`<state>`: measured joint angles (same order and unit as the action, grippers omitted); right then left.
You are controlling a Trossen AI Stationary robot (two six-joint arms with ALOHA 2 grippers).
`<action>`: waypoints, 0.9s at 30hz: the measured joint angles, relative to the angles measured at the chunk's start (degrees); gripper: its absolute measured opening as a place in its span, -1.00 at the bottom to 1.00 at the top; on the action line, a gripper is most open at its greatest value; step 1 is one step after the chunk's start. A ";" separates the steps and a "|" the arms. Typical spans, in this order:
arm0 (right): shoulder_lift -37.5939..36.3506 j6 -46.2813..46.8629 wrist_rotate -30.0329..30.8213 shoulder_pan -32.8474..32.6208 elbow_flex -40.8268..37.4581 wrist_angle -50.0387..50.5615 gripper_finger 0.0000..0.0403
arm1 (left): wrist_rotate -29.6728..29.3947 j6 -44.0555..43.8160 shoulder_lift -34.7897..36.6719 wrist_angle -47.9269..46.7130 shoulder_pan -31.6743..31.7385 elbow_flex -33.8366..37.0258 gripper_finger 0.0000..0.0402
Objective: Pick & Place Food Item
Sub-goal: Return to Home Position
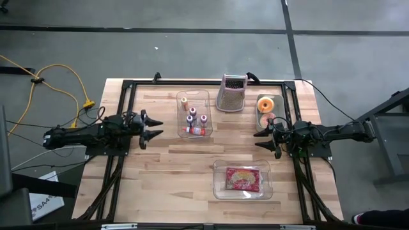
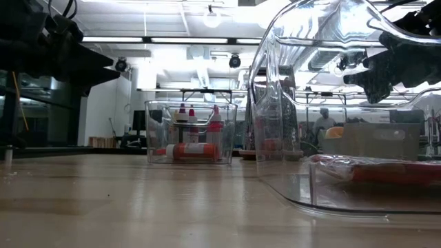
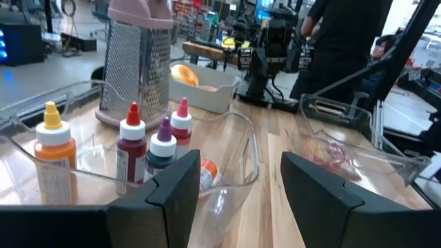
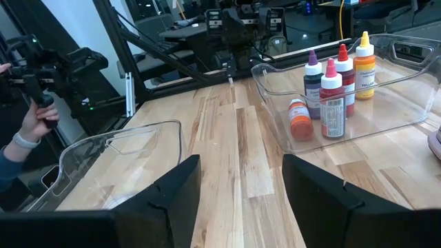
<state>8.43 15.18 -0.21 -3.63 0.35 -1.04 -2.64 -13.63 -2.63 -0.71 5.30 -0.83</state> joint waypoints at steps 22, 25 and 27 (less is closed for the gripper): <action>0.00 0.00 0.00 0.01 0.00 0.00 -0.04 | 1.74 0.02 -1.73 0.83 -0.02 0.42 -0.02; 0.00 0.00 0.00 -0.01 -0.01 0.00 -0.04 | 1.77 0.04 -1.73 0.99 -0.02 0.42 -0.02; 0.00 -0.02 0.00 0.02 0.01 0.00 -0.04 | 1.77 0.05 -1.73 1.01 -0.01 0.42 -0.02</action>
<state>8.43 15.16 -0.21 -3.62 0.36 -1.04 -0.86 -13.58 -4.36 0.30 5.29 -0.40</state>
